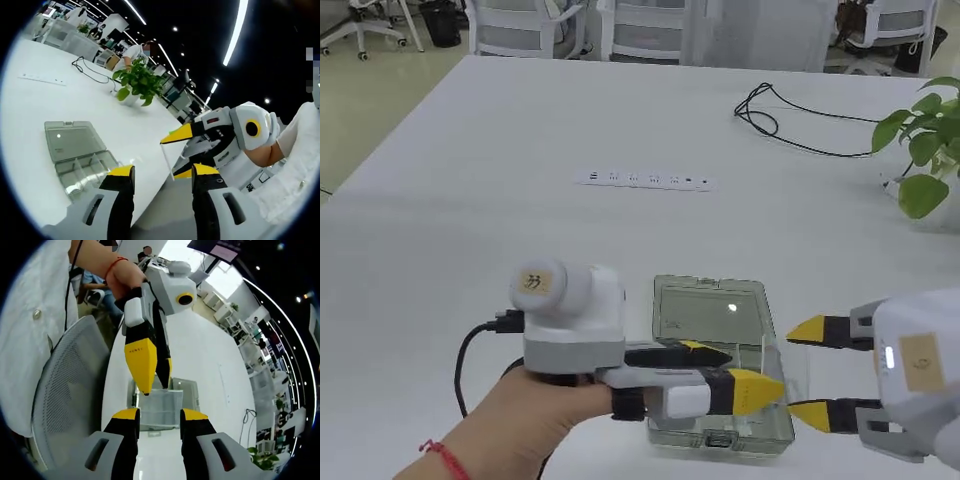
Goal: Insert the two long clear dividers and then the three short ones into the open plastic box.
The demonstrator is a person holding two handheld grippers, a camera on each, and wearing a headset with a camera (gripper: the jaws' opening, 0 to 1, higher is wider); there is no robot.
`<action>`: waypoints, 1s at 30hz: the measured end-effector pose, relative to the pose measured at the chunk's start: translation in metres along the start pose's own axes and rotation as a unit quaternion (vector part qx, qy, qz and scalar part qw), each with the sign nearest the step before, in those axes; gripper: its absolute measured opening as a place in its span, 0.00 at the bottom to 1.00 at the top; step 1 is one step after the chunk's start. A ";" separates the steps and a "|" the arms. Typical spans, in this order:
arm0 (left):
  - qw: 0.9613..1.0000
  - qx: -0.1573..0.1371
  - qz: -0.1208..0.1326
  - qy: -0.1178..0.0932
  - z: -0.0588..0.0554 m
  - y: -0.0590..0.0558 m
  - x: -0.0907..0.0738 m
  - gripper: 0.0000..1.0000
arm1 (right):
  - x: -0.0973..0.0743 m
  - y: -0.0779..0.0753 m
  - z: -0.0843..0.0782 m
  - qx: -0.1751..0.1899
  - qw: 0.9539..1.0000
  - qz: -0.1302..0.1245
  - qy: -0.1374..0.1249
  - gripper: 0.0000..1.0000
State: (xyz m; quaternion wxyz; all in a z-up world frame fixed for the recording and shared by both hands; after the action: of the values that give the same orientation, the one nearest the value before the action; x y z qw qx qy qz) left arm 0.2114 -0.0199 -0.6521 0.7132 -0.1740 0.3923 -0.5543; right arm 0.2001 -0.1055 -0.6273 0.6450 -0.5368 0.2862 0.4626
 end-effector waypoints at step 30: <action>0.998 -0.041 -0.040 -0.004 -0.004 -0.005 0.011 0.00 | -0.001 0.002 0.007 -0.025 0.999 -0.011 0.019 0.33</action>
State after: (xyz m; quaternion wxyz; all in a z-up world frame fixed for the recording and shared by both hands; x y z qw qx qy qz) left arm 0.2063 -0.0313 -0.6557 0.6843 -0.2213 0.4043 -0.5650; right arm 0.1967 -0.0988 -0.6251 0.6307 -0.5645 0.2813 0.4521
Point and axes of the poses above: the centre of the closed fingertips' face, and the gripper's own axes: x roughly forward along the fingers, y roughly to its left, z roughly out of its top, the point moved 5 cm from there along -x, roughly backward along the fingers, and after that the axes turned 14 degrees about y, right-handed, at the moved point
